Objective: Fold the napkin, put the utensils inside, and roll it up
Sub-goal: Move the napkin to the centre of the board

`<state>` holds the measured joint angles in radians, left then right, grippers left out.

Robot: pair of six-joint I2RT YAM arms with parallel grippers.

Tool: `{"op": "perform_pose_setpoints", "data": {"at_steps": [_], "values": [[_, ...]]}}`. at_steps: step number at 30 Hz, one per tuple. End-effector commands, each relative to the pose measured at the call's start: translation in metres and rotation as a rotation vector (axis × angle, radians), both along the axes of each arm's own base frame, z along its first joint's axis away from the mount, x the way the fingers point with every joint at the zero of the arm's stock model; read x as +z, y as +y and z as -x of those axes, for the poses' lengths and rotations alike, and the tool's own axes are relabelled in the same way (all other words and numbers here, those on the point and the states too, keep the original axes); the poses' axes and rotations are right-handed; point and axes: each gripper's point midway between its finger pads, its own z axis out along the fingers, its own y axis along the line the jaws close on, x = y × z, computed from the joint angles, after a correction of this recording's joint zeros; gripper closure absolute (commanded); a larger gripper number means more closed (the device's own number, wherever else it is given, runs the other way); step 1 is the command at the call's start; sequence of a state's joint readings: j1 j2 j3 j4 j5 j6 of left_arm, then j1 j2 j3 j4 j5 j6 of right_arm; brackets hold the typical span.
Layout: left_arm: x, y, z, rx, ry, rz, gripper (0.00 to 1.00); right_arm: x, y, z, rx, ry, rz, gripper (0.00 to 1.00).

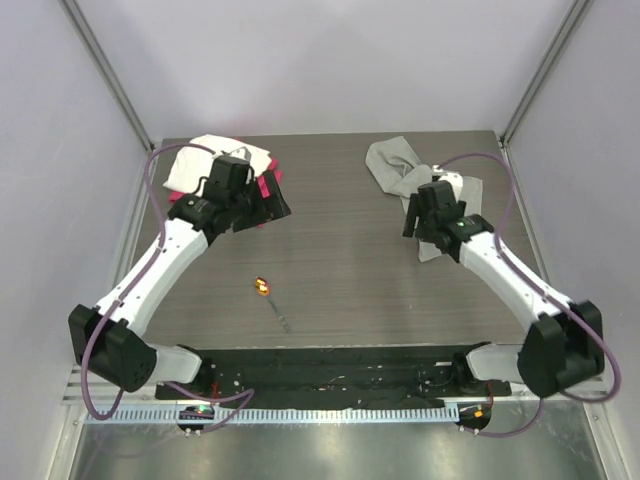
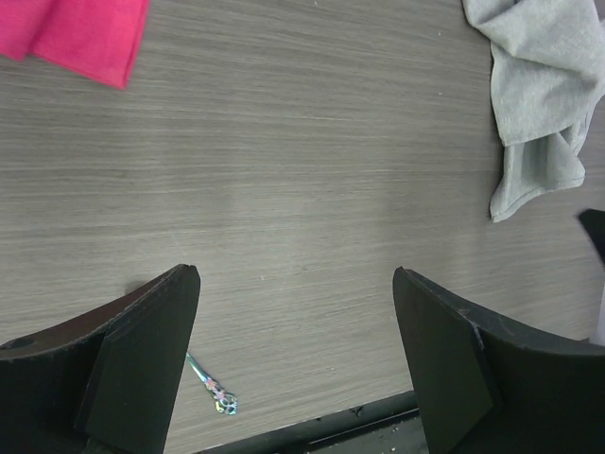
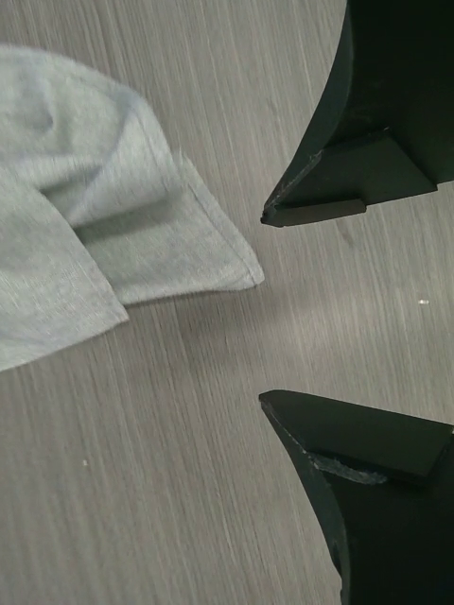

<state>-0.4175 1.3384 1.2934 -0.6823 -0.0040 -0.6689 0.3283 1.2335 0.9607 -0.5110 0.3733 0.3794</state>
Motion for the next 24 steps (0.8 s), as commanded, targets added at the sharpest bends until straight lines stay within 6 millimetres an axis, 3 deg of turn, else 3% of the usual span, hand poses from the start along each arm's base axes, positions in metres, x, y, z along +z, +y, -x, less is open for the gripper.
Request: {"op": "perform_pose_setpoints", "data": {"at_steps": [1,2,4,5,6,11,24], "values": [[0.019,-0.015,-0.007,-0.002,-0.050,0.086,0.12,-0.007,0.010,-0.020,-0.039,0.042,0.023,0.23],[0.019,-0.015,-0.006,-0.001,-0.051,0.091,0.12,-0.006,0.011,-0.027,-0.045,0.041,0.029,0.24],[0.013,-0.014,-0.003,0.002,-0.040,0.093,0.12,-0.025,0.011,-0.038,-0.057,0.093,0.063,0.26],[0.009,-0.013,-0.001,0.004,-0.033,0.091,0.12,-0.021,0.013,-0.046,-0.060,0.083,0.072,0.26],[0.009,-0.012,0.001,0.002,-0.034,0.092,0.12,-0.036,0.014,-0.051,-0.059,0.122,0.092,0.26],[0.003,-0.014,0.009,-0.021,-0.017,0.104,0.15,-0.048,0.016,-0.078,-0.069,0.164,0.155,0.30],[0.002,-0.010,0.016,-0.006,-0.012,0.108,0.14,-0.095,0.004,-0.107,-0.066,0.281,0.323,0.37]]}}
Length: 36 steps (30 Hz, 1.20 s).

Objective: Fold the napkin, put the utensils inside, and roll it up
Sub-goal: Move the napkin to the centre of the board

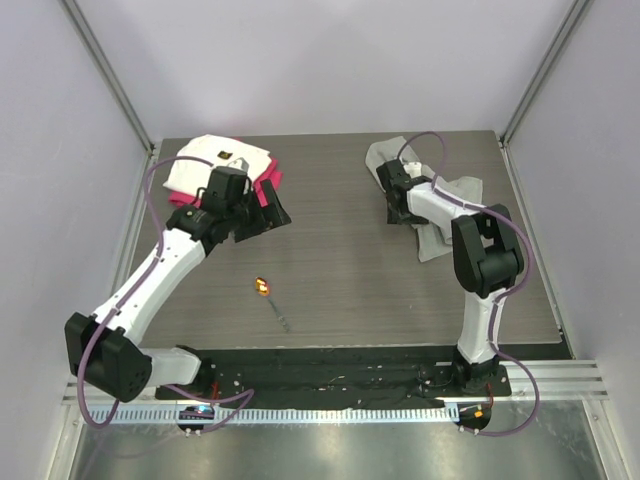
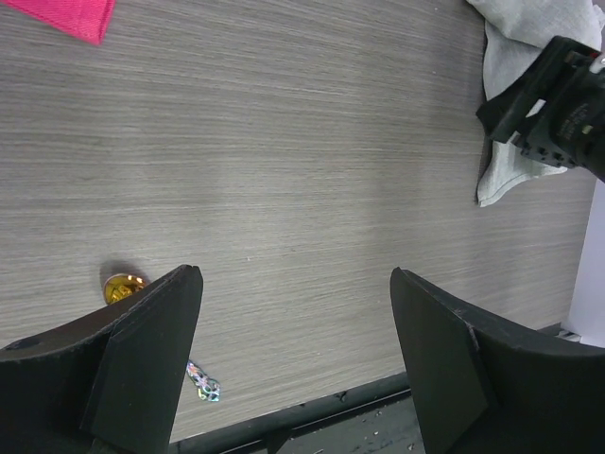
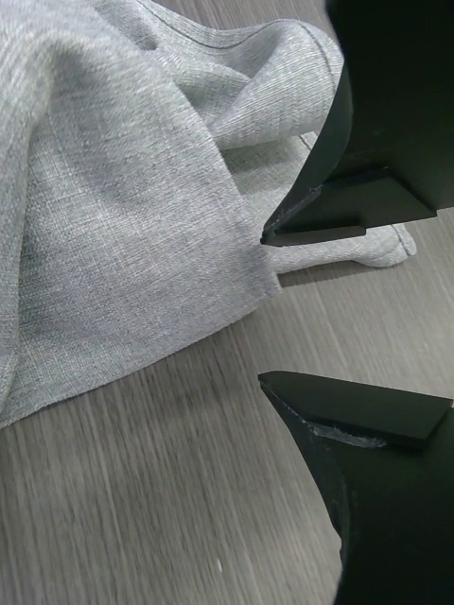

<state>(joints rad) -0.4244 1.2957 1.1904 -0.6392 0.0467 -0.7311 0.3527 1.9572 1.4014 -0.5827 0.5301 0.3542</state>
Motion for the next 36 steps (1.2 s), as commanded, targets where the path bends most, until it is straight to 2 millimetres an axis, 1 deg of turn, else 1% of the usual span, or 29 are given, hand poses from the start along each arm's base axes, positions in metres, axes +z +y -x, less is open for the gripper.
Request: {"op": "perform_pose_setpoints", "data": {"at_steps": [1,2,4,5,9,11,12,13,14,15,16,17,18,19,20,22,23,24,26,27,29,30,33,34,35,36], "values": [[0.021,-0.002,0.000,0.003,-0.066,0.043,0.14,0.007,-0.013,-0.014,-0.008,-0.009,0.074,0.38],[0.021,-0.001,0.001,0.004,-0.066,0.043,0.14,0.003,-0.013,-0.015,-0.007,-0.001,0.076,0.38],[0.019,0.001,0.003,0.011,-0.060,0.038,0.14,0.002,-0.018,-0.019,-0.013,0.002,0.081,0.41],[0.021,0.001,0.004,0.011,-0.066,0.040,0.14,-0.002,-0.019,-0.019,-0.011,0.011,0.085,0.42],[0.019,0.004,0.008,0.018,-0.060,0.038,0.14,-0.010,-0.024,-0.020,-0.006,0.033,0.089,0.54],[0.019,0.005,0.010,0.022,-0.061,0.039,0.14,-0.014,-0.026,-0.020,0.009,0.049,0.096,0.64],[0.021,0.006,0.011,0.025,-0.067,0.043,0.14,-0.015,-0.027,-0.019,0.015,0.055,0.098,0.67],[0.021,0.007,0.012,0.031,-0.067,0.043,0.14,-0.015,-0.026,-0.018,0.026,0.060,0.097,0.73],[0.021,0.008,0.013,0.036,-0.070,0.041,0.14,-0.015,-0.025,-0.017,0.031,0.063,0.087,0.75],[0.022,0.009,0.014,0.037,-0.075,0.042,0.14,-0.012,-0.024,-0.017,0.037,0.058,0.081,0.75],[0.021,0.010,0.014,0.040,-0.074,0.040,0.14,-0.006,-0.022,-0.017,0.044,0.046,0.075,0.76],[0.020,0.011,0.015,0.043,-0.071,0.035,0.14,0.000,-0.018,-0.018,0.064,0.038,0.075,0.80],[0.020,0.012,0.016,0.044,-0.071,0.036,0.14,0.005,-0.014,-0.017,0.079,0.029,0.077,0.81],[0.017,0.012,0.018,0.043,-0.062,0.030,0.14,0.020,-0.009,-0.018,0.093,0.002,0.078,0.82],[0.016,0.014,0.019,0.046,-0.058,0.027,0.14,0.028,0.005,-0.015,0.132,-0.009,0.088,0.82],[0.011,0.016,0.023,0.046,-0.049,0.017,0.14,0.042,0.017,-0.010,0.164,-0.025,0.097,0.82],[0.010,0.017,0.025,0.046,-0.047,0.014,0.14,0.051,0.035,-0.005,0.198,-0.040,0.088,0.82],[0.007,0.018,0.027,0.044,-0.040,0.011,0.14,0.054,0.042,-0.001,0.207,-0.041,0.084,0.82],[0.002,0.020,0.032,0.045,-0.033,0.006,0.13,0.057,0.062,0.011,0.246,-0.031,0.058,0.82],[0.000,0.025,0.030,0.065,-0.039,-0.011,0.13,0.054,0.083,0.021,0.283,-0.023,0.040,0.82],[-0.006,0.027,0.034,0.064,-0.027,-0.019,0.12,0.045,0.105,0.034,0.327,0.016,0.015,0.82],[-0.009,0.028,0.036,0.063,-0.025,-0.021,0.11,0.040,0.123,0.045,0.358,0.037,0.002,0.82],[-0.015,0.028,0.039,0.057,-0.010,-0.025,0.10,0.031,0.166,0.065,0.440,0.084,-0.092,0.83],[-0.016,0.027,0.038,0.051,-0.009,-0.020,0.10,0.032,0.189,0.075,0.476,0.084,-0.134,0.83],[-0.018,0.026,0.037,0.051,-0.005,-0.022,0.10,0.034,0.205,0.084,0.506,0.101,-0.191,0.81],[-0.021,0.025,0.036,0.051,0.001,-0.024,0.10,0.040,0.217,0.089,0.523,0.095,-0.241,0.78]]}}
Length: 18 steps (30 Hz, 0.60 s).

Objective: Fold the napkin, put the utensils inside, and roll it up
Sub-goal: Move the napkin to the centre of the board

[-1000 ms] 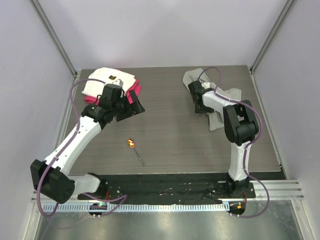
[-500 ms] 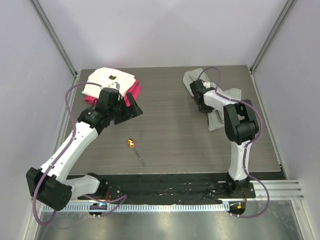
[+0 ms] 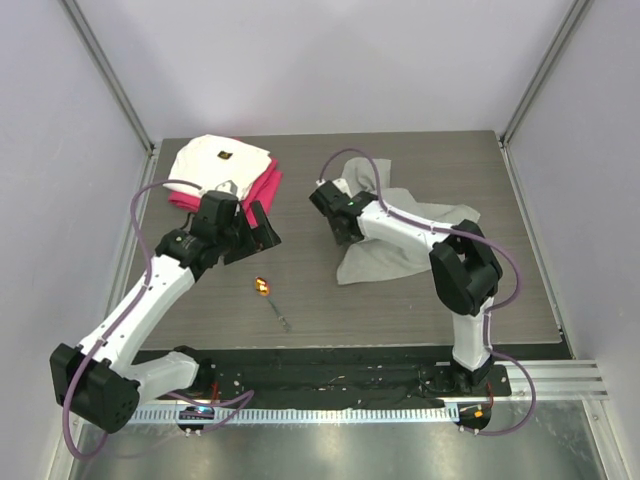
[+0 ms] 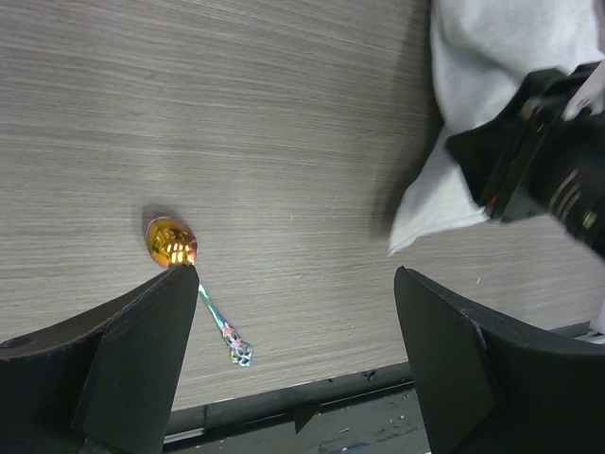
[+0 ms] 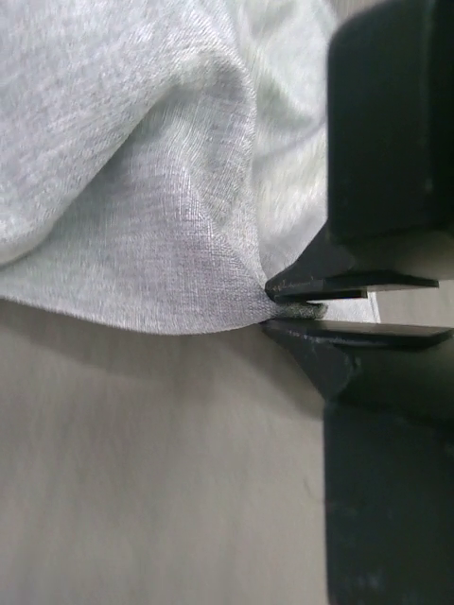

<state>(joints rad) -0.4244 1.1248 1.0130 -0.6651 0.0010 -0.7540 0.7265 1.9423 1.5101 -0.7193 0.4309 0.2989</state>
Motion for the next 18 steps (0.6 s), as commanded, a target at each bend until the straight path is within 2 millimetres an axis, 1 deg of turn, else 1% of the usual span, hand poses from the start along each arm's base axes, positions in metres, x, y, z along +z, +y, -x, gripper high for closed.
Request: {"op": "perform_pose_setpoints", "data": {"at_steps": [1,2,3,4,5,6,7,8,9,10,11,12,13,14,15,16,17,18], "values": [[0.003,-0.006,-0.004,-0.020,-0.024,0.023,0.10,0.021,0.066,0.032,0.059,0.078,-0.236,0.66],[0.003,-0.011,-0.005,-0.038,-0.019,0.037,0.10,0.026,0.070,0.038,0.056,0.092,-0.277,0.60],[-0.003,-0.014,-0.007,-0.048,-0.002,0.038,0.10,0.032,0.069,0.040,0.041,0.083,-0.297,0.54],[-0.005,-0.017,-0.009,-0.065,-0.002,0.042,0.10,0.049,0.062,0.046,0.009,0.056,-0.335,0.51],[-0.007,-0.024,-0.011,-0.088,0.003,0.060,0.11,0.056,0.053,0.046,-0.018,0.027,-0.334,0.44],[-0.016,-0.028,-0.014,-0.098,0.029,0.058,0.12,0.064,0.046,0.049,-0.036,0.007,-0.350,0.41],[-0.022,-0.032,-0.017,-0.108,0.045,0.066,0.14,0.070,0.032,0.059,-0.065,-0.006,-0.363,0.39],[-0.024,-0.041,-0.021,-0.125,0.046,0.091,0.15,0.072,0.020,0.059,-0.118,-0.014,-0.387,0.38],[-0.026,-0.050,-0.023,-0.146,0.053,0.100,0.16,0.071,0.010,0.062,-0.155,-0.015,-0.399,0.38],[-0.044,-0.058,-0.026,-0.160,0.105,0.087,0.17,0.052,-0.010,0.072,-0.199,0.017,-0.370,0.38],[-0.050,-0.066,-0.028,-0.182,0.116,0.083,0.18,0.059,-0.020,0.077,-0.242,0.000,-0.412,0.38],[-0.051,-0.082,-0.029,-0.222,0.127,0.084,0.20,0.052,-0.036,0.077,-0.290,0.012,-0.419,0.39],[-0.072,-0.089,-0.030,-0.237,0.187,0.068,0.23,0.035,-0.052,0.089,-0.330,0.042,-0.402,0.39],[-0.080,-0.096,-0.031,-0.248,0.220,0.068,0.26,0.041,-0.058,0.093,-0.348,0.027,-0.436,0.39],[-0.080,-0.106,-0.032,-0.255,0.233,0.084,0.31,0.041,-0.070,0.093,-0.398,0.020,-0.455,0.40],[-0.085,-0.110,-0.034,-0.258,0.246,0.085,0.32,0.032,-0.078,0.102,-0.415,0.037,-0.452,0.40],[-0.099,-0.115,-0.034,-0.261,0.279,0.073,0.35,0.040,-0.082,0.104,-0.425,0.015,-0.483,0.41],[-0.098,-0.123,-0.036,-0.277,0.272,0.076,0.38,0.034,-0.091,0.108,-0.456,0.019,-0.483,0.41]]}}
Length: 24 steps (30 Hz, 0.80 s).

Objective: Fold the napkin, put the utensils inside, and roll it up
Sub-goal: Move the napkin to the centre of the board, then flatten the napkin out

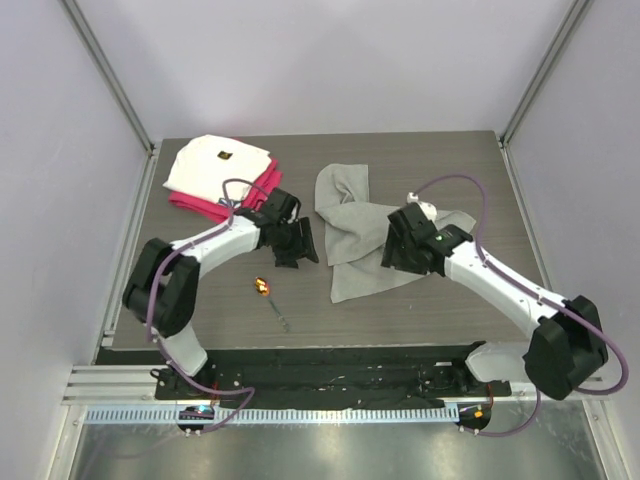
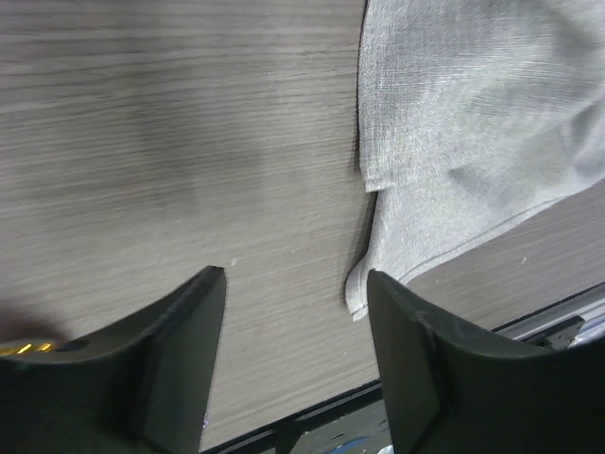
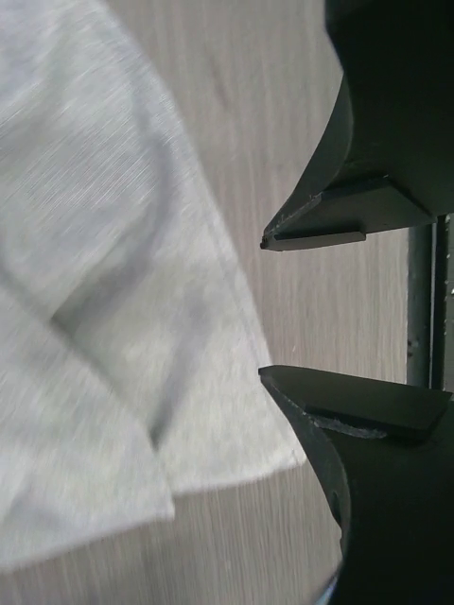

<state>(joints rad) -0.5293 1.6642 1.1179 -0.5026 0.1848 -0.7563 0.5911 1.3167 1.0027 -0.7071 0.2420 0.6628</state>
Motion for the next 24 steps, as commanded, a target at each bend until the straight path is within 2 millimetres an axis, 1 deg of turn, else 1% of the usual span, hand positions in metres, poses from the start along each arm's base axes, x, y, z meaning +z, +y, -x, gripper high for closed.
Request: {"op": "perform_pose_setpoints", "data": {"at_steps": [1,2,3,4,5,7,9,14,18,23,24], "values": [[0.008,-0.039,-0.013,-0.057,-0.012,0.081,0.39,-0.008,-0.016,0.017,-0.110,0.025,-0.090,0.41],[-0.004,-0.043,-0.012,-0.059,0.019,0.073,0.39,-0.008,-0.019,0.018,-0.122,0.022,-0.100,0.41],[-0.005,-0.050,-0.011,-0.069,0.035,0.085,0.41,-0.007,-0.025,0.020,-0.142,0.018,-0.109,0.41],[-0.008,-0.053,-0.012,-0.068,0.046,0.085,0.41,-0.006,-0.026,0.020,-0.149,0.013,-0.116,0.41],[-0.017,-0.054,-0.011,-0.066,0.069,0.079,0.42,-0.006,-0.027,0.021,-0.154,0.013,-0.118,0.41],[-0.022,-0.060,-0.009,-0.064,0.089,0.091,0.43,-0.005,-0.028,0.022,-0.166,0.014,-0.130,0.41],[-0.031,-0.063,-0.005,-0.065,0.118,0.089,0.44,-0.007,-0.027,0.024,-0.168,0.024,-0.137,0.41],[-0.044,-0.071,0.002,-0.066,0.151,0.072,0.47,-0.008,-0.027,0.025,-0.174,0.024,-0.143,0.41],[-0.059,-0.072,0.004,-0.049,0.179,0.046,0.48,-0.008,-0.026,0.026,-0.168,0.029,-0.151,0.41],[-0.070,-0.069,-0.001,-0.024,0.179,0.013,0.58,-0.016,-0.022,0.030,-0.159,0.051,-0.166,0.40],[-0.069,-0.070,-0.003,-0.021,0.174,0.013,0.64,-0.019,-0.023,0.031,-0.163,0.056,-0.166,0.40]]}}
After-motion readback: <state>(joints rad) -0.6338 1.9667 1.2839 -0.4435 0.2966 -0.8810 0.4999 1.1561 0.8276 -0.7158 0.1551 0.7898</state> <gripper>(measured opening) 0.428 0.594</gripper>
